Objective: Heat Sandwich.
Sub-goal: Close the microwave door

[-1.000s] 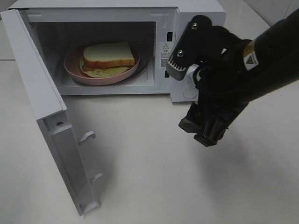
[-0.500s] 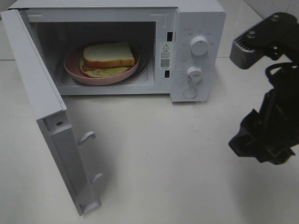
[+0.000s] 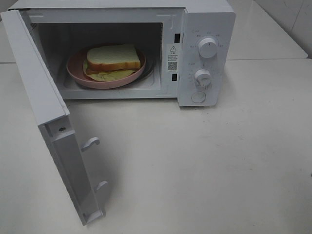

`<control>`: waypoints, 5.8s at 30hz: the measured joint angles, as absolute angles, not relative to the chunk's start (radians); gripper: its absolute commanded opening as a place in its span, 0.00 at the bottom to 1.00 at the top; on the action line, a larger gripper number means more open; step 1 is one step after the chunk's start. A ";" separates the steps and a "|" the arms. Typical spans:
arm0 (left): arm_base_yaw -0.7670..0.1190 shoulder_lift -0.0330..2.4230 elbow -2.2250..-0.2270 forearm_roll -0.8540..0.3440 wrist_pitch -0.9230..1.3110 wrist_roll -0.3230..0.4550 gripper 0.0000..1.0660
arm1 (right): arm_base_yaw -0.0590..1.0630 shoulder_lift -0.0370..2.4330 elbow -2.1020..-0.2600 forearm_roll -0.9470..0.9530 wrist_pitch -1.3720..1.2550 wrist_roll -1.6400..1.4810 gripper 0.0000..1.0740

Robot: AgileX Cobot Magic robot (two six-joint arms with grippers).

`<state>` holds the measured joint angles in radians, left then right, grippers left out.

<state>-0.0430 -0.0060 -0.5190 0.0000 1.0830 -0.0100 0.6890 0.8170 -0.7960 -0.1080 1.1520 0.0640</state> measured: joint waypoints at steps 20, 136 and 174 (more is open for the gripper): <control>-0.043 -0.006 -0.519 0.000 1.083 -0.010 0.92 | 0.399 0.421 -0.567 -0.108 1.204 0.065 0.71; -0.043 0.262 -0.543 0.000 0.849 -0.010 0.32 | 0.053 -0.004 -0.498 -0.101 1.004 0.065 0.70; -0.043 0.983 -0.210 0.077 -0.442 -0.014 0.00 | 0.053 -0.004 -0.498 -0.101 1.003 0.065 0.70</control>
<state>-0.0430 0.9830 -0.2100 0.0770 -0.4420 -0.0140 0.0530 -0.0040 -0.4980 -0.1010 1.0030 0.0650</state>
